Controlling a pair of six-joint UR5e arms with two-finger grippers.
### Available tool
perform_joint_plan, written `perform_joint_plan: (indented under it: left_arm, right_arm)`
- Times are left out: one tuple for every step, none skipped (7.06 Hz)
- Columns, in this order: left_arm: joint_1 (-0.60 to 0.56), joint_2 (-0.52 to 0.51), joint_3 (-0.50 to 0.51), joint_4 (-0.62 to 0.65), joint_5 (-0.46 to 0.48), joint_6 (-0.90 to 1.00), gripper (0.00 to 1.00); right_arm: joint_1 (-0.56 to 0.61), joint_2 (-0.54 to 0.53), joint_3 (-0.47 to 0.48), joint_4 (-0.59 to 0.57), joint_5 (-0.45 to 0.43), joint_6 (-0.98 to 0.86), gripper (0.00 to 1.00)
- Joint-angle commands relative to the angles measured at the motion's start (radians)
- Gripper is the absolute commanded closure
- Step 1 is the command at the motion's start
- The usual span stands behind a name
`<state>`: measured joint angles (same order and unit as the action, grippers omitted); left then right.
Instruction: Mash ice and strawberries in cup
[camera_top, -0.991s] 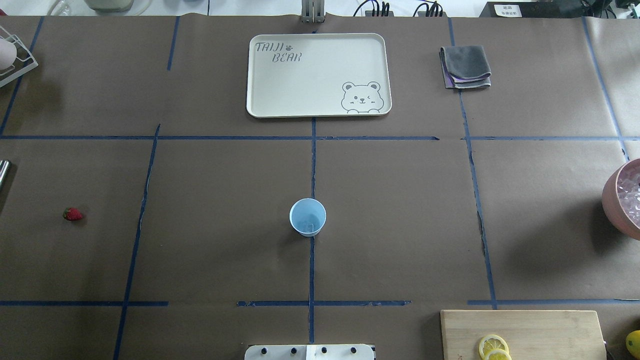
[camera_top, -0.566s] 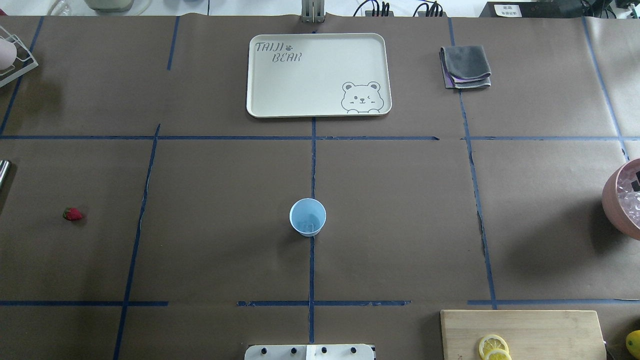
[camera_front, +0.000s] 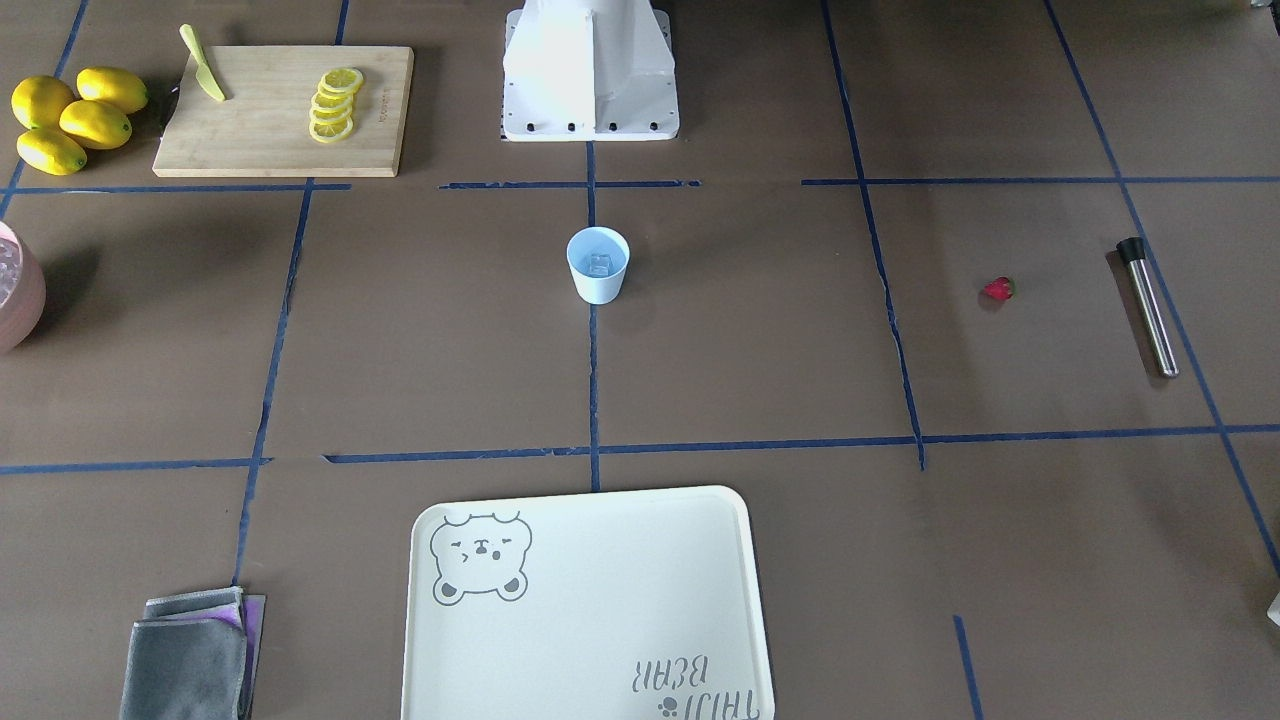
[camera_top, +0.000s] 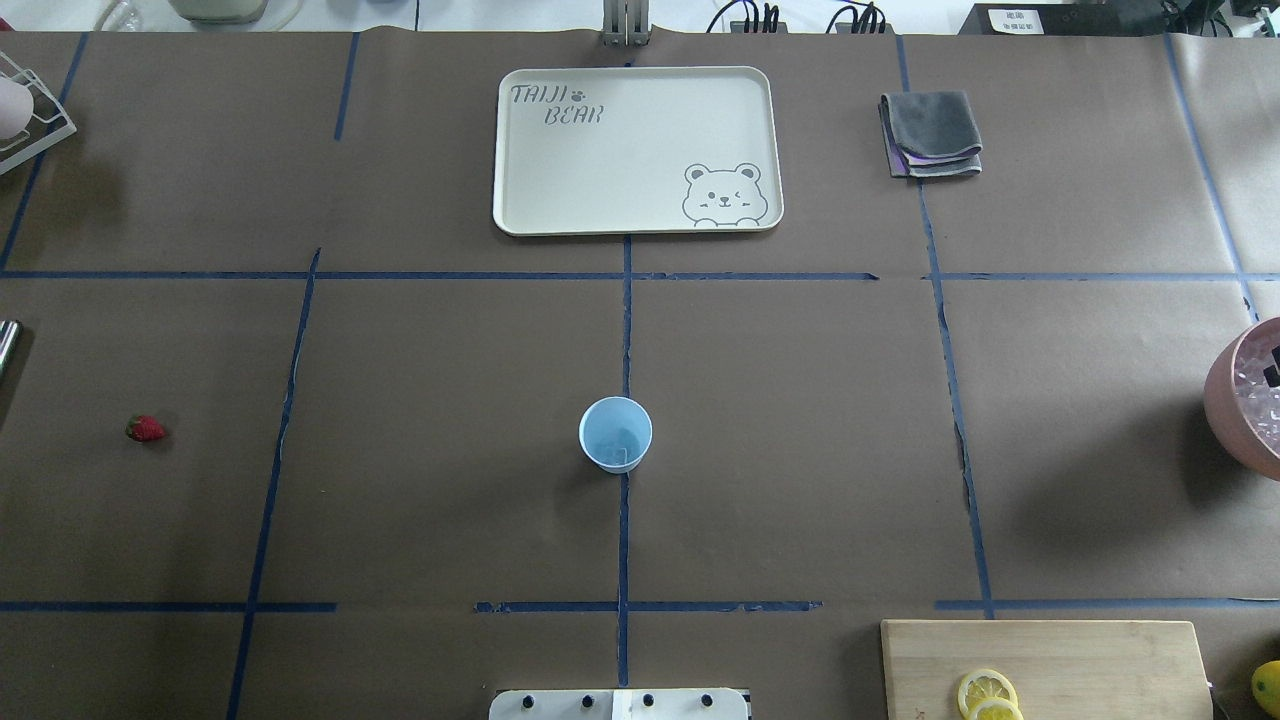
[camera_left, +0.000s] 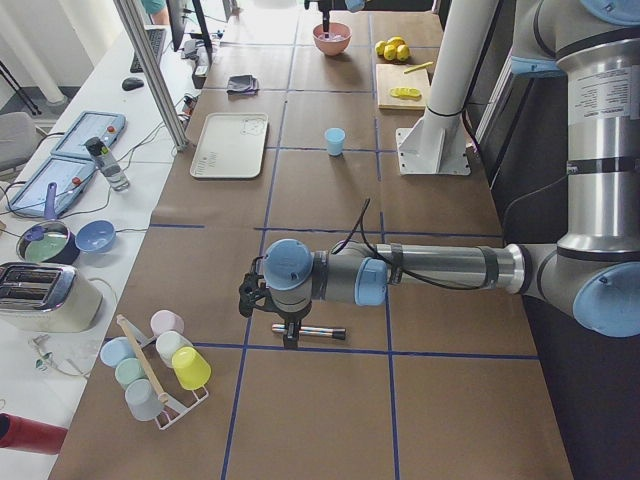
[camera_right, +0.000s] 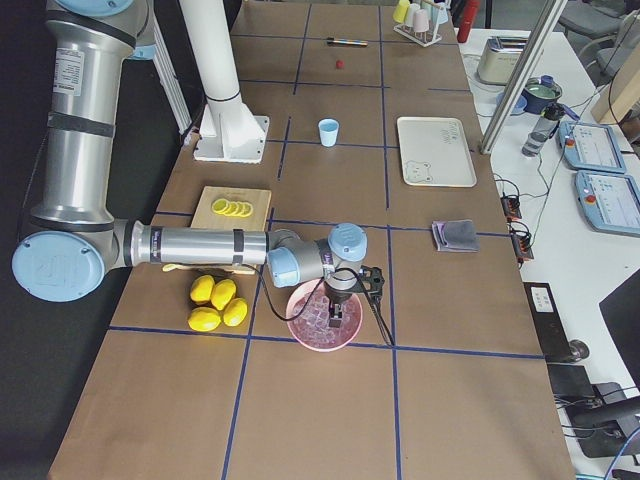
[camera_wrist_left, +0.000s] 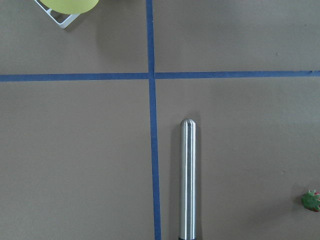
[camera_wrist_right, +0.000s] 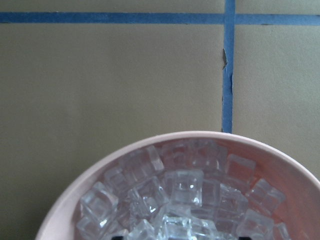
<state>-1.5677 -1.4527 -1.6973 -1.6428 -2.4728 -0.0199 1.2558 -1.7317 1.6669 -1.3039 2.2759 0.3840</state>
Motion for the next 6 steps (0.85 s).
perform_joint_plan:
  left_arm:
    - [0.000,0.000,0.001,0.000,0.000,0.000,0.00]
    - [0.000,0.000,-0.001,0.000,0.000,0.000,0.00]
    - [0.000,0.000,0.001,0.000,0.000,0.000,0.00]
    - [0.000,0.000,-0.001,0.000,0.000,0.000,0.00]
    - [0.000,0.000,-0.001,0.000,0.002,0.000,0.00]
    - [0.000,0.000,-0.001,-0.005,0.002,0.000,0.00]
  right_arm:
    - [-0.001,0.000,-0.001,0.000,0.000,-0.001,0.23]
    - [-0.001,0.000,-0.001,0.000,0.010,-0.002,0.26]
    - [-0.001,0.000,-0.003,0.000,0.014,-0.002,0.28]
    - [-0.001,0.000,-0.003,0.000,0.014,-0.002,0.29]
    - [-0.001,0.000,-0.003,-0.002,0.014,-0.002,0.29]
    - [-0.001,0.000,-0.004,0.000,0.014,-0.004,0.30]
